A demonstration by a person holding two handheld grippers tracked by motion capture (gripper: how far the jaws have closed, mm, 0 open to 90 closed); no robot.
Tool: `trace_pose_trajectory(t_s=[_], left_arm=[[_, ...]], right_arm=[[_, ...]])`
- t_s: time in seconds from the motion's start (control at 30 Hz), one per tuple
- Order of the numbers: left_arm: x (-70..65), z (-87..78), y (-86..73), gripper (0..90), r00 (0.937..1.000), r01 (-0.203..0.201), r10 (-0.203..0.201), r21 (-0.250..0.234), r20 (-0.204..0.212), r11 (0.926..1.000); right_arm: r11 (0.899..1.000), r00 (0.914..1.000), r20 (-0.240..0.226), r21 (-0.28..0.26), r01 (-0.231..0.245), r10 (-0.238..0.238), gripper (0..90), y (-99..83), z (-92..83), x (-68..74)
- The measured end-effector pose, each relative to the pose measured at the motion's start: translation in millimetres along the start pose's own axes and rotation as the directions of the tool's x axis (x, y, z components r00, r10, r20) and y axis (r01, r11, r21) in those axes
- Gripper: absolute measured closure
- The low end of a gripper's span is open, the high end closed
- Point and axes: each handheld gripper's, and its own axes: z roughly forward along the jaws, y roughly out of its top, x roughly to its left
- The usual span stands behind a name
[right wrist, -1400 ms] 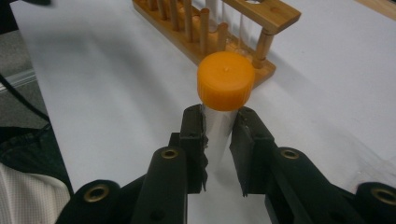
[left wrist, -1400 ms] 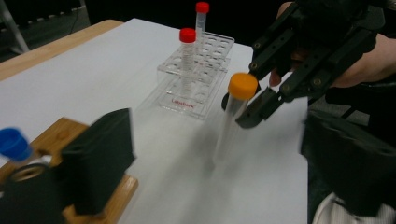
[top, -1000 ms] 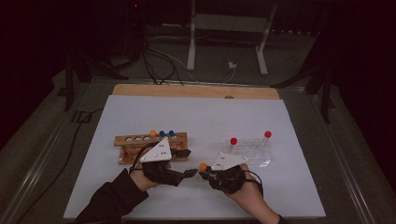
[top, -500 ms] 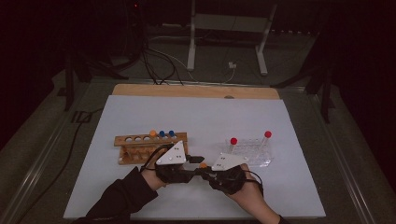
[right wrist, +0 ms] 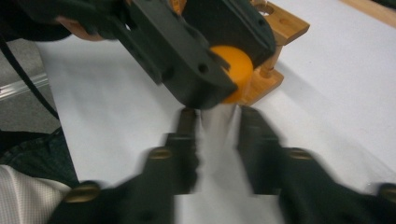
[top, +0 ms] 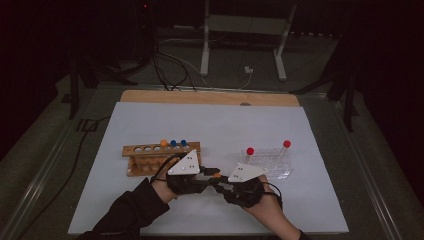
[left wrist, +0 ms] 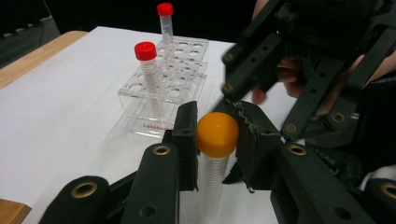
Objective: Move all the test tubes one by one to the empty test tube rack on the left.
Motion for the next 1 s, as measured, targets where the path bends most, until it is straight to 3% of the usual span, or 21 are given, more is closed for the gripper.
trace_pose_trajectory(t_s=[0.2,0.27,0.3,0.43,0.47,0.6,0.73,0.97,1.0], left_arm=[[4.3,-18.5,3.4,71.9,0.9991,0.002,-0.002,0.004,-0.041,1.0],[5.2,-22.2,3.8,71.9,0.9989,0.005,-0.005,0.003,-0.048,1.0],[7.8,-30.0,4.3,71.9,0.9979,0.007,-0.007,0.002,-0.065,1.0],[11.7,-44.6,4.7,71.9,0.9947,0.007,-0.007,0.005,-0.103,1.0],[11.7,-44.6,4.7,71.9,0.9947,0.007,-0.007,0.005,-0.103,1.0],[16.6,-65.7,5.2,71.9,0.9867,0.01,-0.011,-0.004,-0.162,0.9999],[21.2,-83.2,4.7,71.9,0.9785,0.023,-0.025,-0.013,-0.205,0.9997],[28.7,-112.1,3.9,71.8,0.9574,0.036,-0.041,-0.025,-0.286,0.9991],[29.7,-115.5,3.8,71.8,0.9521,0.036,-0.043,-0.028,-0.303,0.999]], right_arm=[[0.997,0.9992,0.029,-0.075,-0.024,0.027,38.9,2.0,-10.7,-5.1],[0.996,0.9991,0.03,-0.086,-0.027,0.03,37.4,2.3,-12.8,-6.8],[0.992,0.9982,0.033,-0.116,-0.045,0.049,29.7,2.6,-17.2,-9.8],[0.989,0.9969,0.043,-0.135,-0.059,0.065,15.0,3.0,-21.5,-13.1],[0.989,0.9969,0.043,-0.135,-0.059,0.065,15.0,3.0,-21.5,-13.1],[0.987,0.9961,0.05,-0.144,-0.065,0.073,1.3,2.3,-24.3,-13.2],[0.985,0.9968,0.033,-0.157,-0.068,0.074,0.0,1.3,-25.7,-14.1],[0.981,0.9969,0.024,-0.184,-0.069,0.075,0.0,2.0,-31.0,-13.6],[0.979,0.9966,0.023,-0.19,-0.073,0.079,0.0,2.2,-32.0,-14.0]])
